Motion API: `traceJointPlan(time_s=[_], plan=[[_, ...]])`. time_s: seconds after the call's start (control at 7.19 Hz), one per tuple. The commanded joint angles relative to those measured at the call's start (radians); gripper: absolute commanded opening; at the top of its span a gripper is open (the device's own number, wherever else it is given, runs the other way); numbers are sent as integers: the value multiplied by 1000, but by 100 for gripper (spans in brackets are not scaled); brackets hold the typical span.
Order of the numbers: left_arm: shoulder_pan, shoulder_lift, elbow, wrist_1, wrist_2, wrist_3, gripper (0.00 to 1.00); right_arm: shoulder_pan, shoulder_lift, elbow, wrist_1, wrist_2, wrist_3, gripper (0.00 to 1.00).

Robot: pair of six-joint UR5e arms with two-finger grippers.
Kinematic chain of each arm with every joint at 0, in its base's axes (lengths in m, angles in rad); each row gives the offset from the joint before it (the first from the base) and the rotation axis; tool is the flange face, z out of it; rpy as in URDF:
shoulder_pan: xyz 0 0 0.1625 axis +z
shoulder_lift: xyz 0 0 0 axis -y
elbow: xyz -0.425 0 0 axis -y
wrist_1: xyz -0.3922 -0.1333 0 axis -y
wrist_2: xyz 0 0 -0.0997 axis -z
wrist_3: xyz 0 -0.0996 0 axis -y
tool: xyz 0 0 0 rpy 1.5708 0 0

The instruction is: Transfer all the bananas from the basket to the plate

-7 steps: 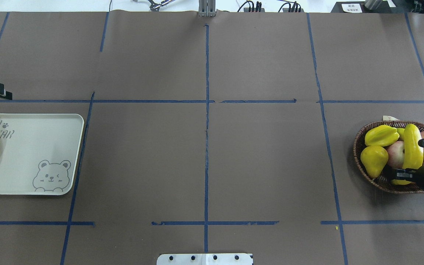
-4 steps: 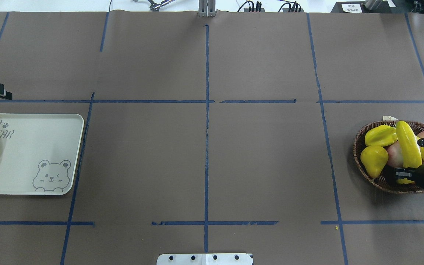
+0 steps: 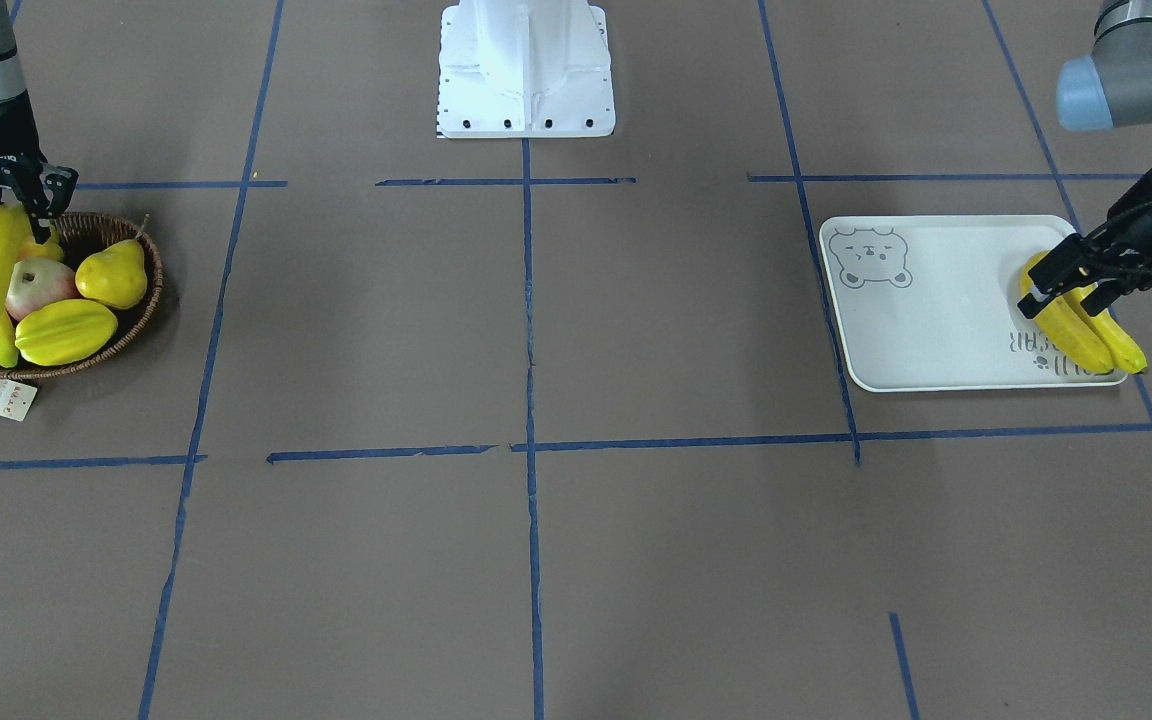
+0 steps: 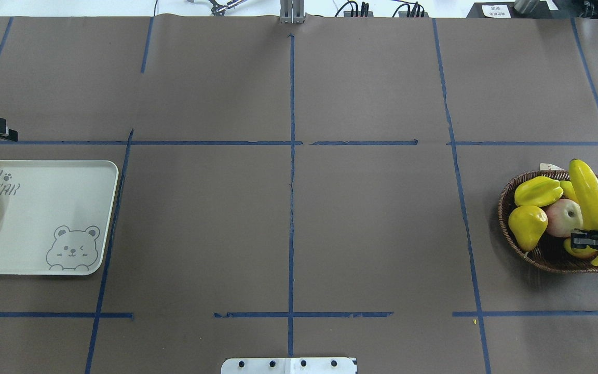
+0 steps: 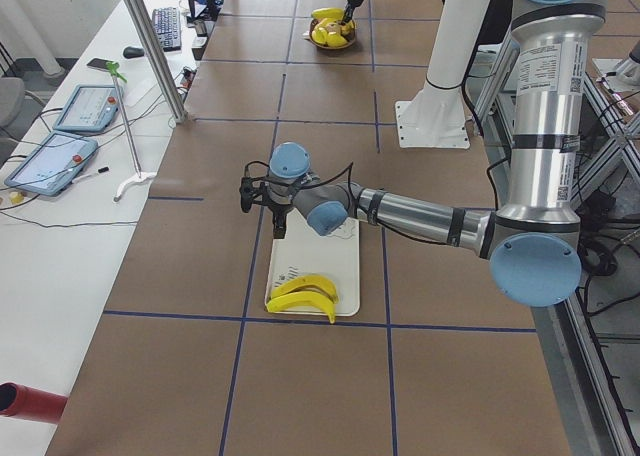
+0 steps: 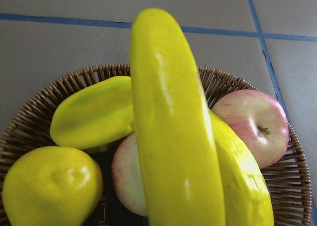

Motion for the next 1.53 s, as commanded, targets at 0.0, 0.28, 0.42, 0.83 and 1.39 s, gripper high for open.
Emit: traceJointPlan(time_s=[0.0,0.28,0.42,0.83,1.39], plan=[[11,-2,-1,-8,-1,5,100,38,13,70,1,39,-30,9],[67,-11,-1,-46,-1,0,100,37,143,75,8,110,-28,9],[77,-17,-6,-51,-1,0,100,33,215,63,10,142,-25,9],[146,-106,-11,-118,-1,-50,100,11,459,-3,13,206,-1,12],[231,-268,-18,-120,1,-338,100,-184,763,-83,13,70,202,13]])
